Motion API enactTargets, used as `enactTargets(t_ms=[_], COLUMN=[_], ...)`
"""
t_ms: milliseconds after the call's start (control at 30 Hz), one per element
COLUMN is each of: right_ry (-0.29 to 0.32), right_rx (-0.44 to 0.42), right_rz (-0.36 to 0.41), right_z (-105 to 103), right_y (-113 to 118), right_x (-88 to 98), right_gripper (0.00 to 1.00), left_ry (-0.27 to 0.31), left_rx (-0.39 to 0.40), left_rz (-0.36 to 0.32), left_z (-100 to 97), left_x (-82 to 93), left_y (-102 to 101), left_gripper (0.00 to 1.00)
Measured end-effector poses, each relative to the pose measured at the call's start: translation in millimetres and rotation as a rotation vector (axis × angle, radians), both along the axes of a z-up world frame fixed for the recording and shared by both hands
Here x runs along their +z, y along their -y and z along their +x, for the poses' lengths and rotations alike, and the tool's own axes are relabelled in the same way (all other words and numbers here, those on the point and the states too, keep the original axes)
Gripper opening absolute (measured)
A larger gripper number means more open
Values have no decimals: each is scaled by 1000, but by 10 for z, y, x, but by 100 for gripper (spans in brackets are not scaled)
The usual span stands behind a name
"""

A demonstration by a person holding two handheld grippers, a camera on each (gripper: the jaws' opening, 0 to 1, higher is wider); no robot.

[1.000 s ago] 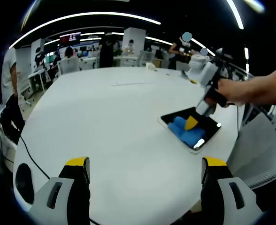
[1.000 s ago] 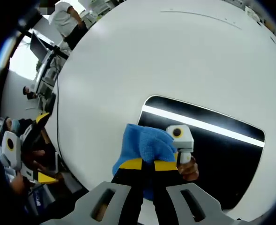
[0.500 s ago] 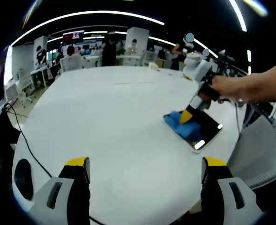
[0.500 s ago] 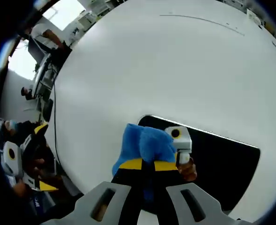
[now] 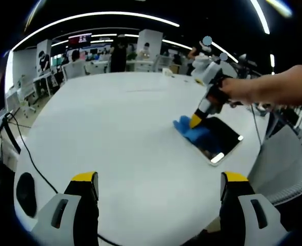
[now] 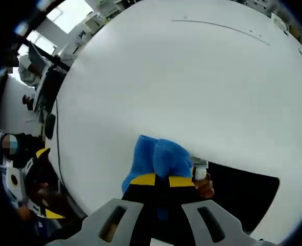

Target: Wipe the mirror surface with the cleaning cloth until all visible marks leave the cleaned area.

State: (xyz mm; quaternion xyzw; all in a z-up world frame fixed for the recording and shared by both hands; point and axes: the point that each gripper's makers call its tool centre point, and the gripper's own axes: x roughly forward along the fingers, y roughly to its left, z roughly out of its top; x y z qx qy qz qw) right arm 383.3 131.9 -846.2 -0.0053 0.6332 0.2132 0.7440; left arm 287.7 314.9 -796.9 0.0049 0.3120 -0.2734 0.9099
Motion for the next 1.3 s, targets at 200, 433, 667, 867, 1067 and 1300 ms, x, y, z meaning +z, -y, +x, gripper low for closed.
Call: enactTargets(t_ms=[200, 433, 667, 867, 1067, 1300], right_ry=[-4, -62, -77, -76, -68, -59], right_rx=[-1, -2, 8, 8, 16, 14], right_rz=[1, 58, 73, 86, 86, 74], right_z=[94, 141, 161, 164, 150, 165], right_y=[-2, 19, 13, 16, 21, 92], right_x=[-25, -70, -95, -105, -102, -106], right_gripper=[1, 1, 0, 0, 0, 0], left_ry=[-5, -4, 6, 5, 8, 9], left_rx=[5, 6, 7, 11, 18, 19], left_rz=[2, 3, 0, 4, 3, 6], left_z=[-34, -15, 0, -26, -49, -70], left_x=[-12, -34, -1, -8, 5, 12], left_y=[-15, -5, 25, 11, 9, 4], left_gripper=[100, 100, 100, 100, 100, 100])
